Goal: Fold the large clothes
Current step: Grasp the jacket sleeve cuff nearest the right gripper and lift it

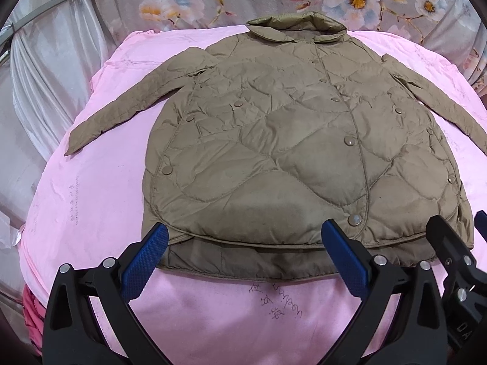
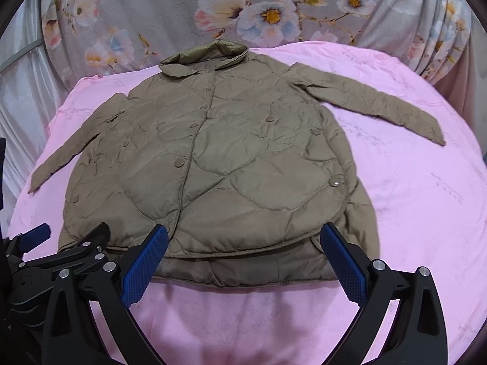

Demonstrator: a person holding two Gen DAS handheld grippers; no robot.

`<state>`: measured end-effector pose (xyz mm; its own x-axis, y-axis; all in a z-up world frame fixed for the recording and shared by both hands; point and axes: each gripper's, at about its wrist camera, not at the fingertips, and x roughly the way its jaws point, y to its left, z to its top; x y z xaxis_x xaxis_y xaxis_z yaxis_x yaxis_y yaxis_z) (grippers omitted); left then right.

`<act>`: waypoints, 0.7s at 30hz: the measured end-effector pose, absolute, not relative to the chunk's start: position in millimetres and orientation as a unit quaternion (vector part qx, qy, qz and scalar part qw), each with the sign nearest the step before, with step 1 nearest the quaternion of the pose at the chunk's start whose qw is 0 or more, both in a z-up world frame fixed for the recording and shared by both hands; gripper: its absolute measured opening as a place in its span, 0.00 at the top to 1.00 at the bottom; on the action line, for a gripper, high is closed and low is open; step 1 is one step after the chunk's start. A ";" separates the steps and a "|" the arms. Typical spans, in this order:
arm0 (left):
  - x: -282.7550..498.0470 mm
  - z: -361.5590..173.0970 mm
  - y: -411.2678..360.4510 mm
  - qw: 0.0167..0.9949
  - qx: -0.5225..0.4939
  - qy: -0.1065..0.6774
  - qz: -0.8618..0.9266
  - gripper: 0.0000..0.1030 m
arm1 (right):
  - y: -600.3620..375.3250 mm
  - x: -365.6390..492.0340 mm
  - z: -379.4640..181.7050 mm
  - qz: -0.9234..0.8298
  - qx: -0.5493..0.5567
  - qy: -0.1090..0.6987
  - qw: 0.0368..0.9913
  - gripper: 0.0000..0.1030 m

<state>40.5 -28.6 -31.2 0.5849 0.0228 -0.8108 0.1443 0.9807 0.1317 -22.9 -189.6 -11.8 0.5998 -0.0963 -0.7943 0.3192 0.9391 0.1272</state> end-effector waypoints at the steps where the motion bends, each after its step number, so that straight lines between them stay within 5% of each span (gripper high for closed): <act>1: 43.7 -32.0 -28.3 0.885 0.090 0.455 -0.034 0.05 | -196.6 -19.5 -14.2 -0.114 0.140 0.432 0.884 0.07; 12: 100.1 -28.7 2.3 0.897 0.060 0.438 0.019 0.05 | -423.0 1.4 -31.9 -0.255 0.348 0.348 0.832 0.07; 21: 146.9 -43.9 21.5 0.893 0.037 0.447 0.033 0.05 | -542.9 11.0 -65.7 -0.347 0.396 0.293 0.798 0.07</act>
<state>146.9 21.5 -43.9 0.5989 0.0931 -0.7954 -0.0264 0.9950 0.0967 11.0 -542.9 -65.7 0.5868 -0.3220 -0.7430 0.7867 0.4442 0.4288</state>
